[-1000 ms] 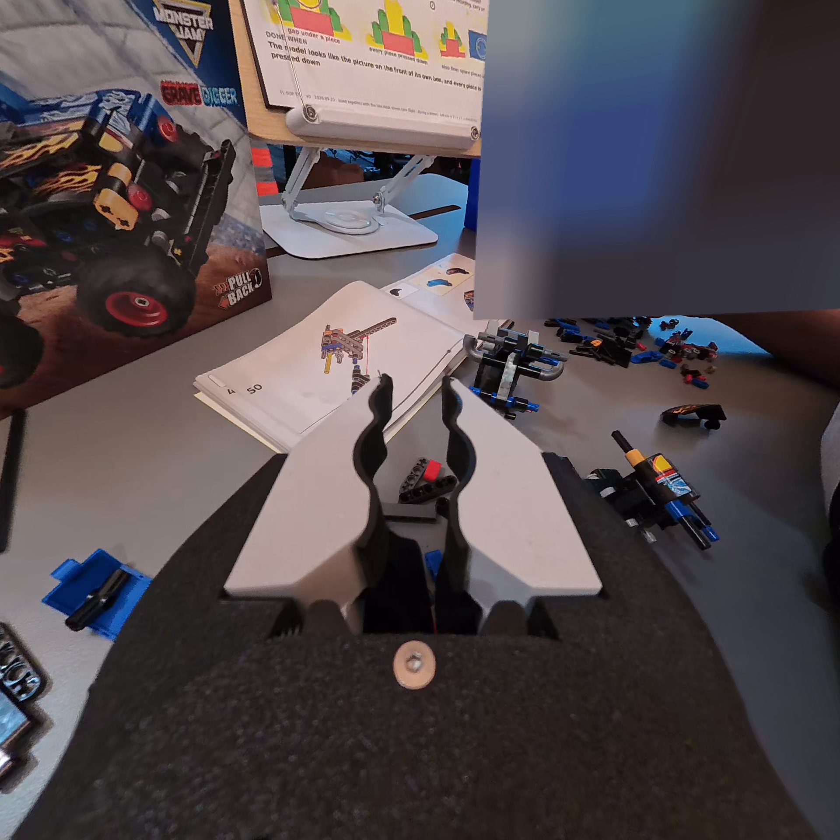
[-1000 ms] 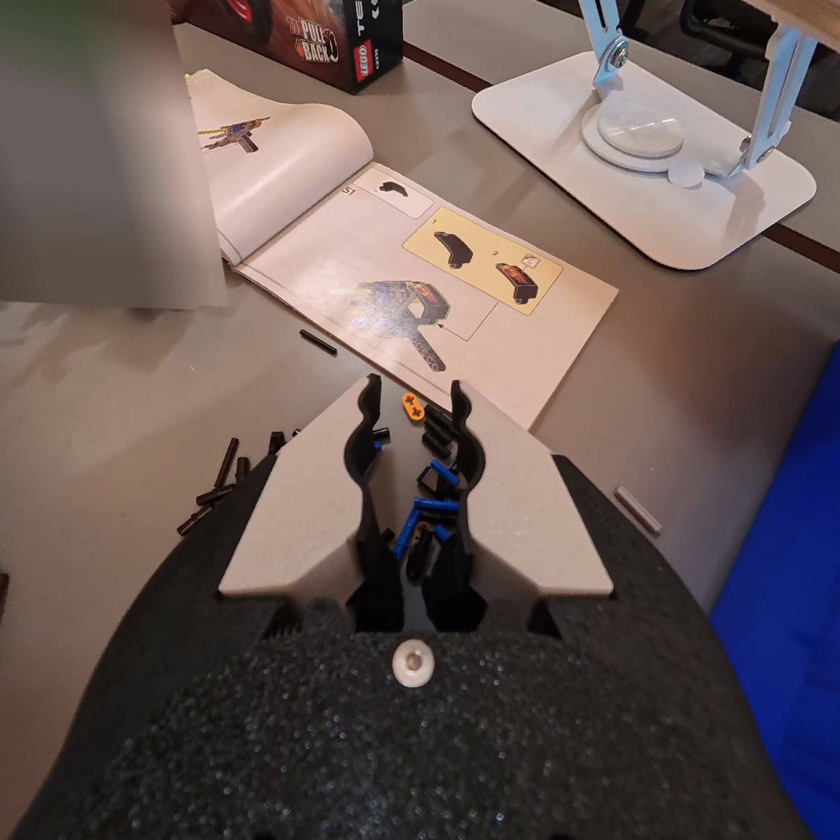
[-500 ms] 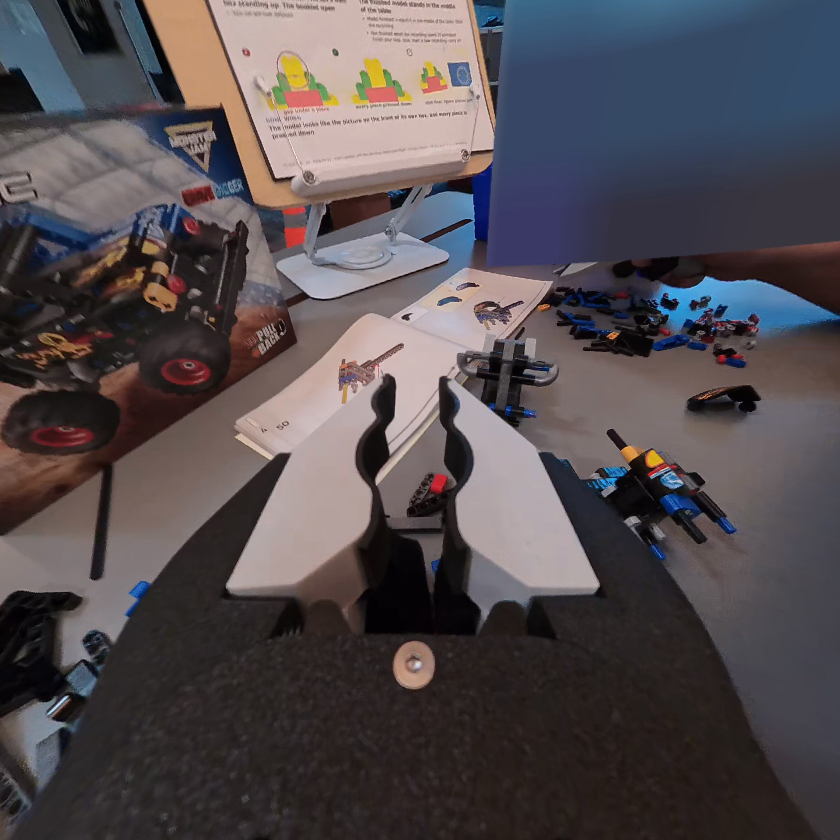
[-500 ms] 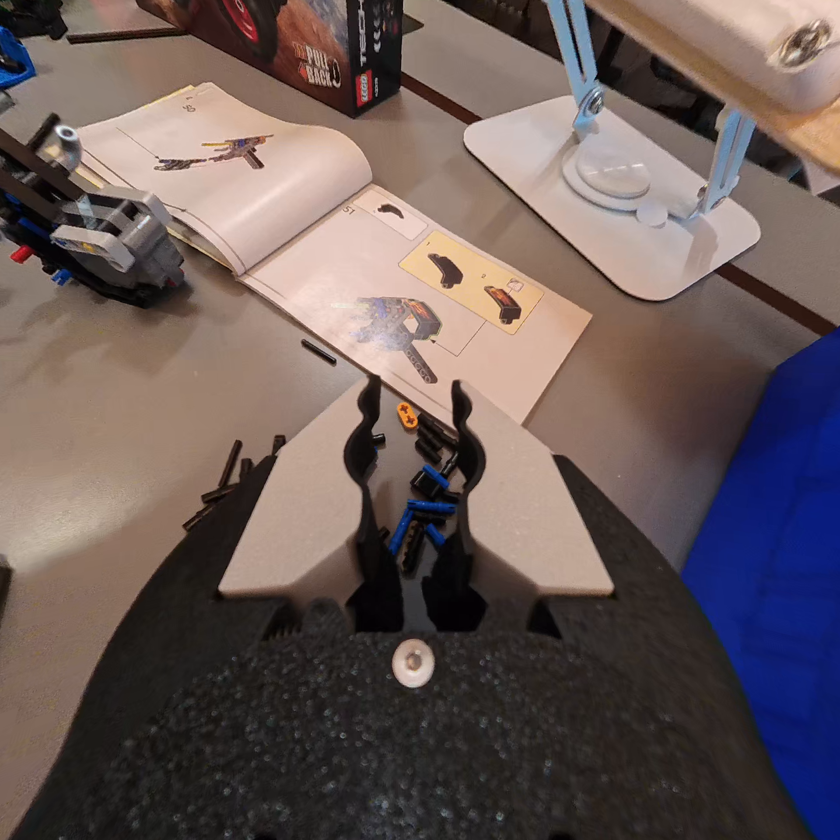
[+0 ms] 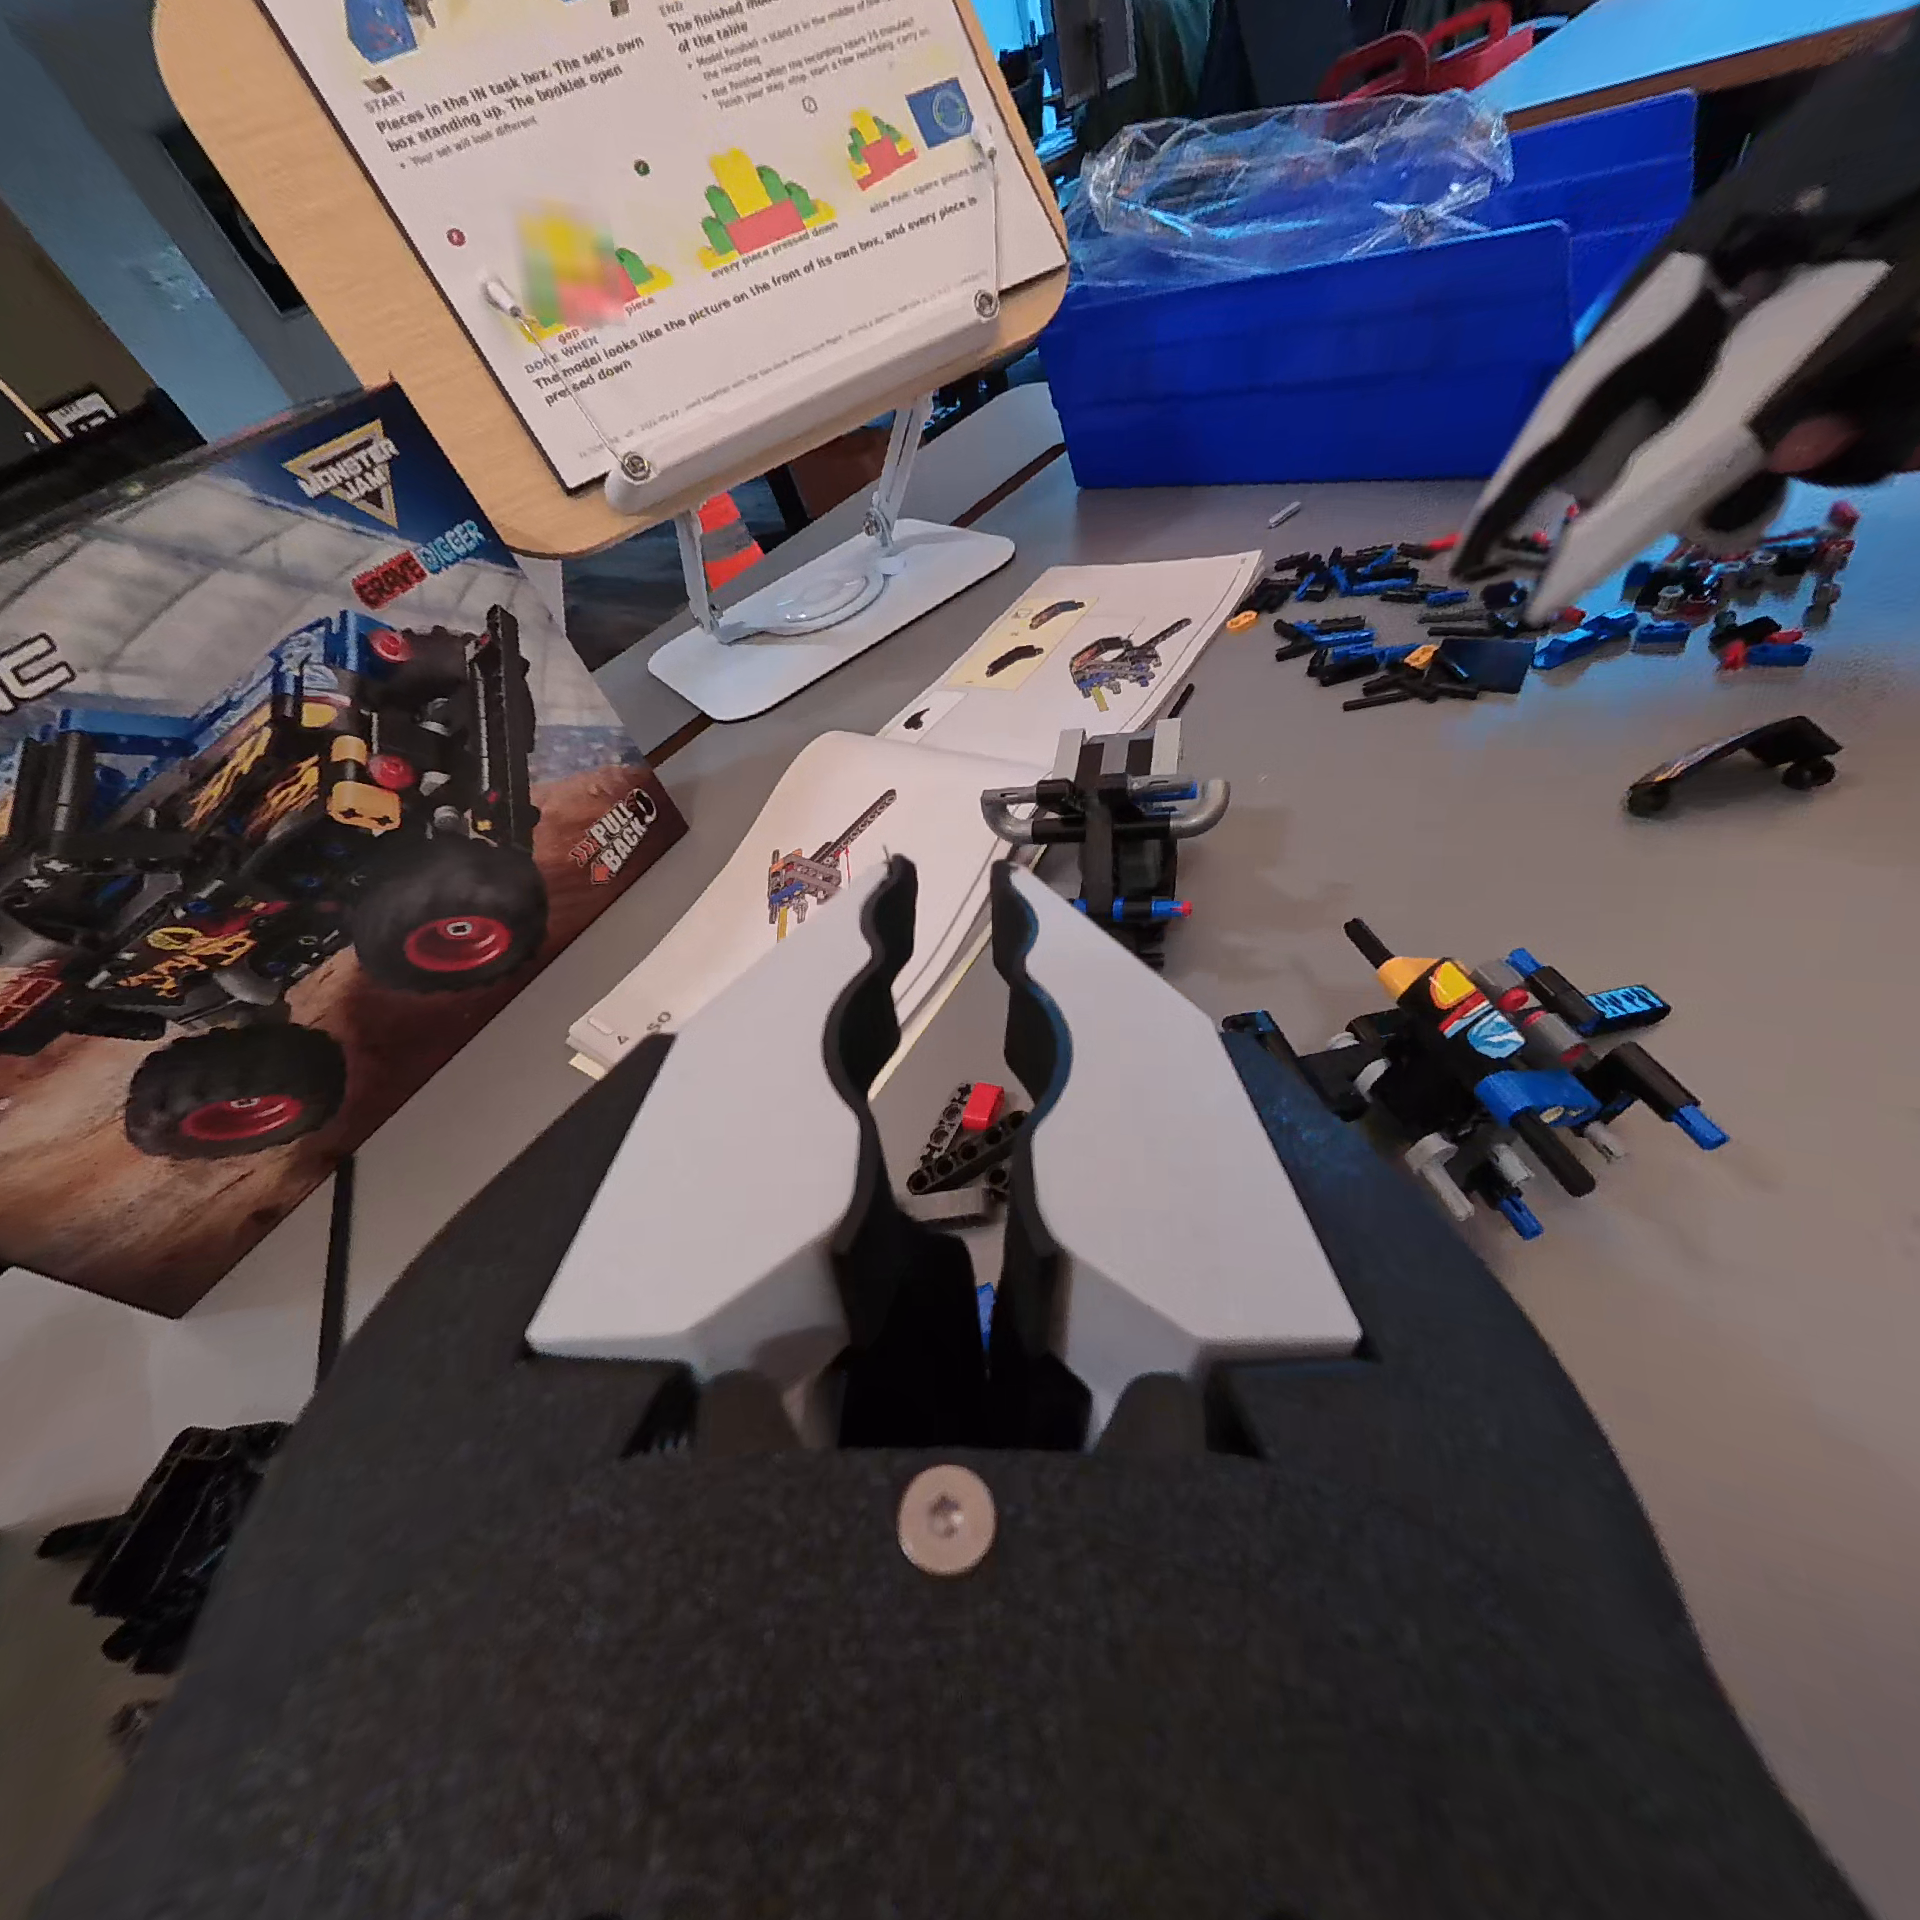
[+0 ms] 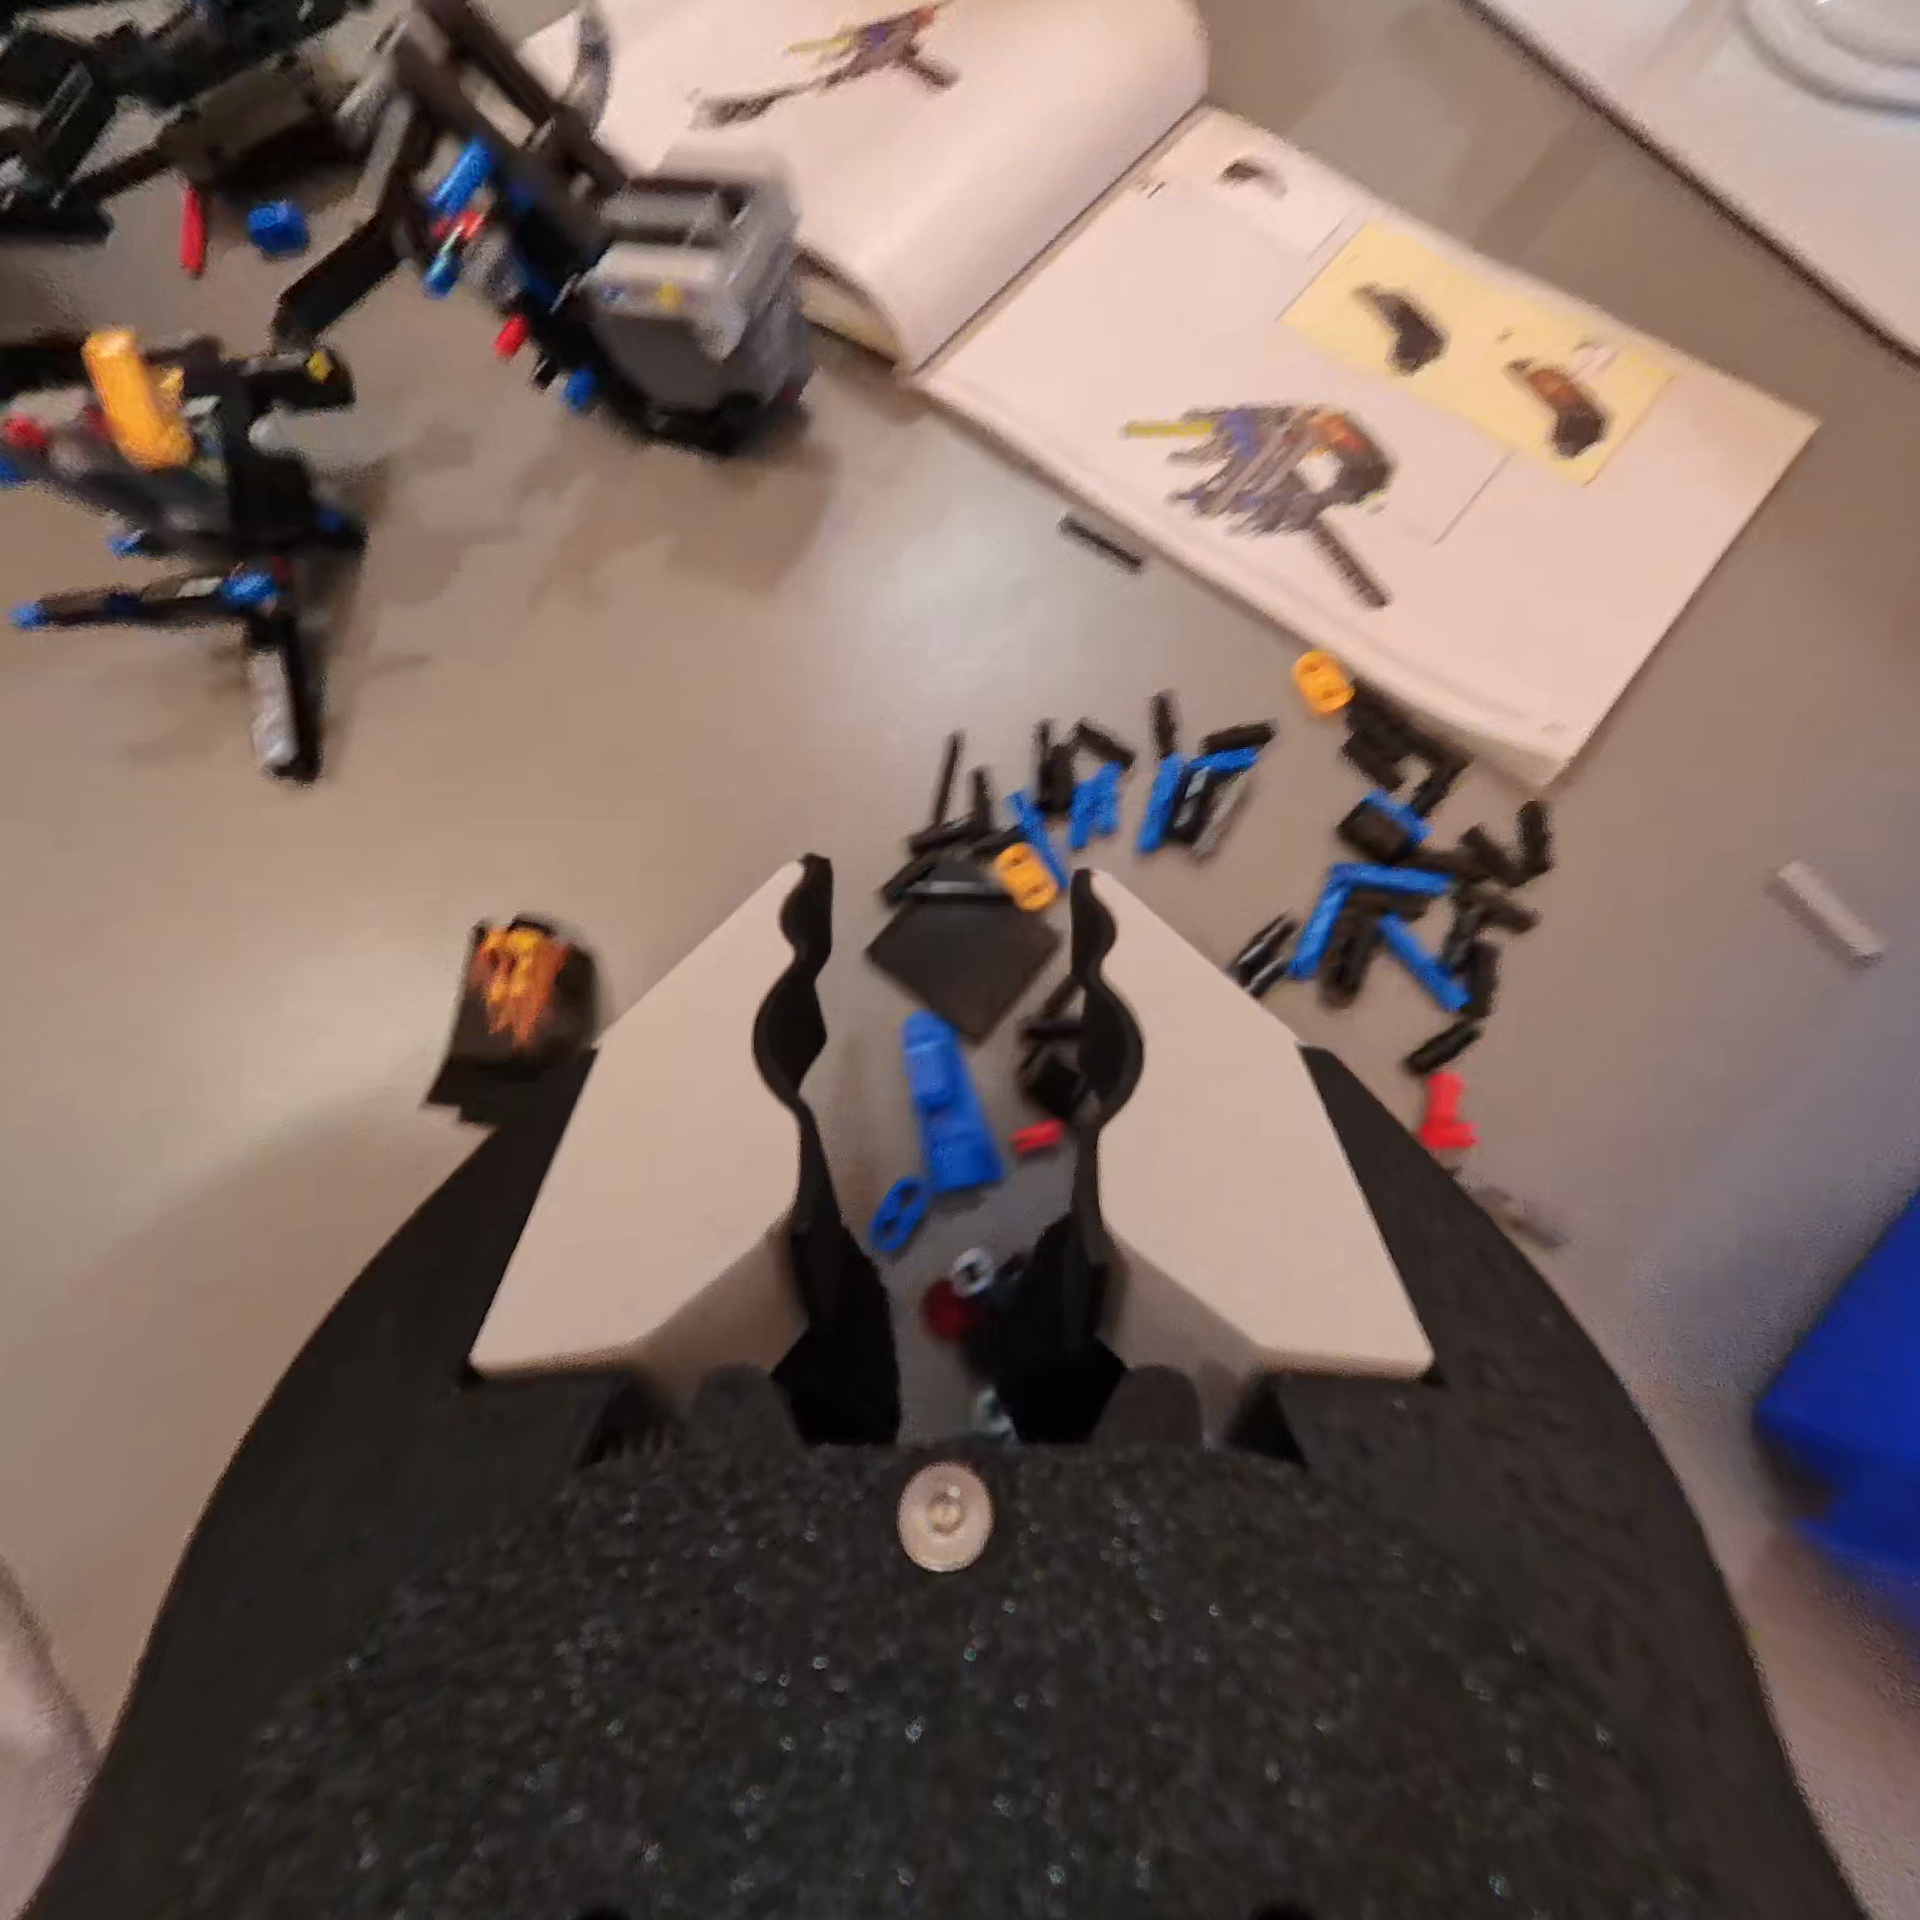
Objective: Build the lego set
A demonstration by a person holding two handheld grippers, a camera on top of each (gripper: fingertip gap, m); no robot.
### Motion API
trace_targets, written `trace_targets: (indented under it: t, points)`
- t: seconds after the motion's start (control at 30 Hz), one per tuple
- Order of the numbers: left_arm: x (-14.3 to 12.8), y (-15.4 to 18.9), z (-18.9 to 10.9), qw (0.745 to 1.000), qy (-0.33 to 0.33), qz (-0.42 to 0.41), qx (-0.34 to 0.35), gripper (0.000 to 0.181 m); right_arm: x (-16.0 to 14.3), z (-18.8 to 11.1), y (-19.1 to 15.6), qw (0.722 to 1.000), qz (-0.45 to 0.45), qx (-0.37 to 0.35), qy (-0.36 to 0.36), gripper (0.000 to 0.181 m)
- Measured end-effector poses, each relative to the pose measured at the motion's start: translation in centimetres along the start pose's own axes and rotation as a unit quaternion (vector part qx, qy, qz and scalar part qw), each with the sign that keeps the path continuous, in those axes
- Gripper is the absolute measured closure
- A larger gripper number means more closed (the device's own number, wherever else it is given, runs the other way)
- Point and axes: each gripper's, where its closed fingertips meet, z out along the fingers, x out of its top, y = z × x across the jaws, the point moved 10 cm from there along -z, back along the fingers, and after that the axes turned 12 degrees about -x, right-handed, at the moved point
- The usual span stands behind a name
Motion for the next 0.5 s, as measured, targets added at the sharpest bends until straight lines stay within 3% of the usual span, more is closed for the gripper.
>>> trace_targets:
  t: [0.2,0.43,0.5]
  points:
    - [0.7,1.1,0.0,1.0,0.008,0.018,-0.011,0.169,-2.5,-2.1,-5.6,0.994,-0.028,0.104,-0.004,0.136]
    - [0.6,2.6,0.7,0.998,-0.008,0.049,-0.027,0.169,-3.1,-1.5,-8.3,0.995,-0.086,0.048,-0.028,0.15]
    - [0.6,2.9,0.8,0.998,-0.011,0.057,-0.026,0.17,-2.9,-1.4,-8.6,0.995,-0.084,0.046,-0.007,0.153]
